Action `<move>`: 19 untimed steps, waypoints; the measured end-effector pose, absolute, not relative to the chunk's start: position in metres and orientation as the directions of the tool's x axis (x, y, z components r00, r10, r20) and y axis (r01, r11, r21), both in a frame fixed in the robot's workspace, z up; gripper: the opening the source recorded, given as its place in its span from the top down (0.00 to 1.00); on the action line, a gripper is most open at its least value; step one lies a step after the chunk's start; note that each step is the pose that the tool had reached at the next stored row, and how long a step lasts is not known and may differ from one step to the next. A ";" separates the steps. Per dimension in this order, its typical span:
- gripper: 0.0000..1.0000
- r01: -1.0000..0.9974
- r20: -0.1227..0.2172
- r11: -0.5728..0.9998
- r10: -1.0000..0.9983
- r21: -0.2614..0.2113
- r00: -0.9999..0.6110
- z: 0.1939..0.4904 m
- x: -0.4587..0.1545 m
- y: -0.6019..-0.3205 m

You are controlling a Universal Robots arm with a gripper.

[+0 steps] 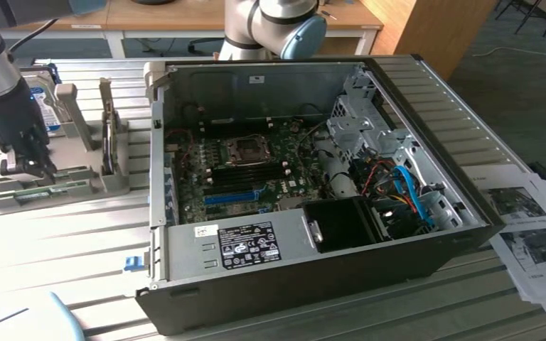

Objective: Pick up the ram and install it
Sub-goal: 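Pick up the ram and move it above insertion slot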

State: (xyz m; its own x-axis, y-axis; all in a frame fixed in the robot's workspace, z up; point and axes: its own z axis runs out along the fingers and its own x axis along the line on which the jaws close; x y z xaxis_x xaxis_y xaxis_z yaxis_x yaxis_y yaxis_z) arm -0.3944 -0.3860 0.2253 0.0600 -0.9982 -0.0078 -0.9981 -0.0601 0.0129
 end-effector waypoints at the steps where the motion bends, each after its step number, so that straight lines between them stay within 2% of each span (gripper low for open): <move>1: 0.71 -0.998 -0.008 -0.060 -0.998 0.013 0.060 0.225 -0.394 -0.386; 19: 0.71 -0.998 -0.008 -0.060 -0.998 0.013 0.060 0.214 -0.394 -0.386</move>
State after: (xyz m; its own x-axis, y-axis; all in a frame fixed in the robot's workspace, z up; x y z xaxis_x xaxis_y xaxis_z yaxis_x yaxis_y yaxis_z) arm -0.3944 -0.3861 0.2137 0.0601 -0.9982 -0.0078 -0.9981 -0.0602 0.0129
